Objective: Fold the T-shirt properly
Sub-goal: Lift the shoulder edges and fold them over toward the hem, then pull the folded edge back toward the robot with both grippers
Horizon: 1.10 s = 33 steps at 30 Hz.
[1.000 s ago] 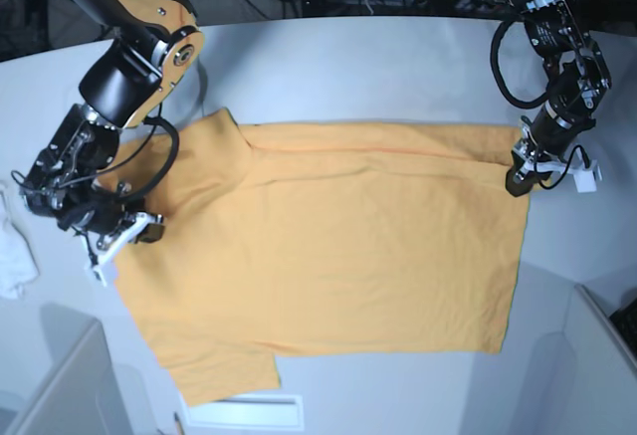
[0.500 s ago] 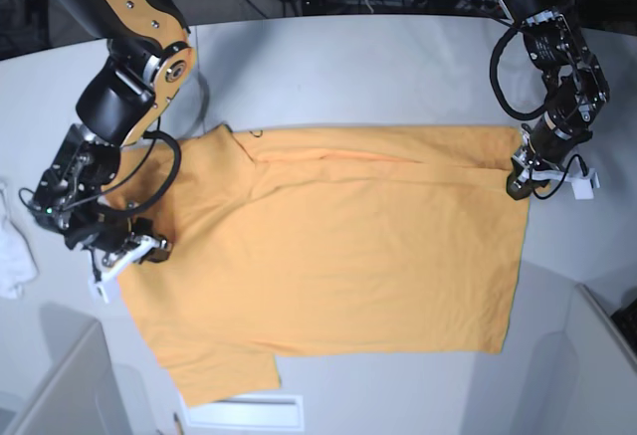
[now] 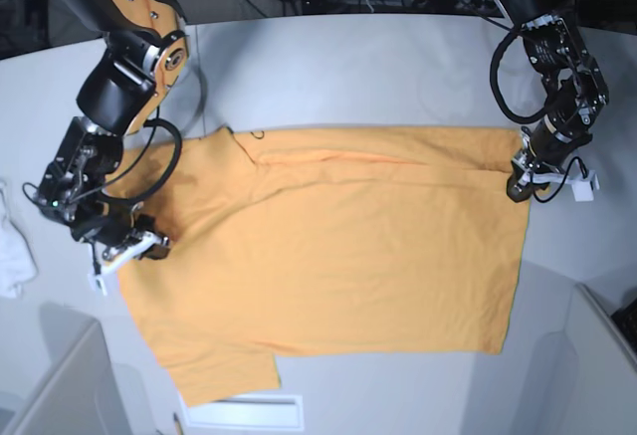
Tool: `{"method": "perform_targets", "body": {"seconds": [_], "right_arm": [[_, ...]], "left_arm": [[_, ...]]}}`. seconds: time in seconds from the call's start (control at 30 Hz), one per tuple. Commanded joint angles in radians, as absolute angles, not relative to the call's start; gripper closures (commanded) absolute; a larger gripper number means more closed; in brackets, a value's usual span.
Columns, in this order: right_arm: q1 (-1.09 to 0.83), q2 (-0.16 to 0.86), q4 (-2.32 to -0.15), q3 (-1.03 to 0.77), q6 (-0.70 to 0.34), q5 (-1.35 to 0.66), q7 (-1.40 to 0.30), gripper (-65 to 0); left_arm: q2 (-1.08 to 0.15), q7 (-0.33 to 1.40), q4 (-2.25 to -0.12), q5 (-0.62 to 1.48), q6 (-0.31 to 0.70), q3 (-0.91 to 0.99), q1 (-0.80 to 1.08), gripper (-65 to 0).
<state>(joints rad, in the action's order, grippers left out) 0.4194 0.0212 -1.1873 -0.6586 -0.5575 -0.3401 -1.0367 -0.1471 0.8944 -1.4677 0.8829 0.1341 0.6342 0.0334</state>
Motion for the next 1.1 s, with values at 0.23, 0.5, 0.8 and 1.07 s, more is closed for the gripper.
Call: {"method": "perform_targets", "body": {"seconds": [0.23, 0.5, 0.8, 1.07], "right_arm": [[0.429, 0.036, -1.234, -0.700, -0.564, -0.363, -0.972, 0.0], [0.430, 0.033, -1.231, -0.700, -0.562, -0.363, -0.932, 0.0], [0.429, 0.033, -1.224, -0.699, -0.559, -0.363, -0.915, 0.0], [0.400, 0.035, -1.247, -0.702, -0.558, -0.360, -0.909, -21.9]], "left_arm": [[-0.160, 0.878, -1.481, 0.897, 0.143, 0.639, 0.015, 0.0], [-0.160, 0.878, -1.481, 0.897, 0.143, 0.639, 0.015, 0.0], [-0.160, 0.878, -1.481, 0.897, 0.143, 0.639, 0.015, 0.0], [-0.160, 0.877, -1.483, 0.898, 0.143, 0.641, 0.015, -21.2]]}}
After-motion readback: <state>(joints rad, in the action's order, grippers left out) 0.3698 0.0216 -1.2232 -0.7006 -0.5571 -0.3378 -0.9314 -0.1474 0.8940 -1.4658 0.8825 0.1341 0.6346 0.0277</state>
